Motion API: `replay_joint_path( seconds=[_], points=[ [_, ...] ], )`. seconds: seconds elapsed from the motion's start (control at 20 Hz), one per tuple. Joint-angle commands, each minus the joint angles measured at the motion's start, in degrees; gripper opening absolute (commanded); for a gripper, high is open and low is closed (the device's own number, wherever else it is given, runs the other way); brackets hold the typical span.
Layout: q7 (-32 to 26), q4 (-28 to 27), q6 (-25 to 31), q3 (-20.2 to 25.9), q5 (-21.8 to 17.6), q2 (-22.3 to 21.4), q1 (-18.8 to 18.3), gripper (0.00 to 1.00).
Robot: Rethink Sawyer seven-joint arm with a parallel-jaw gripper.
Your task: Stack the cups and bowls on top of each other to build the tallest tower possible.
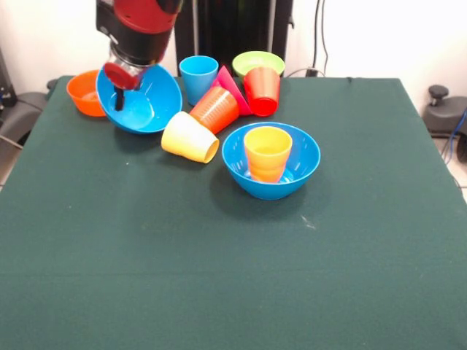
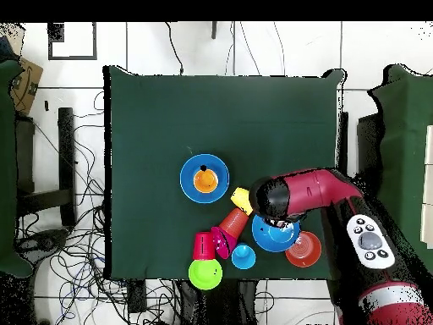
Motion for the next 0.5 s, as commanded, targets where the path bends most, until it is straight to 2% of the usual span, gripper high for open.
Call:
replay_joint_path(
  seconds=[0.05, 0.5],
  points=[
    [3.81, 2.82, -6.76, -0.68, -3.27, -2.37, -0.11, 1.0],
    [5.14, 8.26, -11.14, -4.18, -4.17, -5.0, -0.48, 1.0]
  ],
)
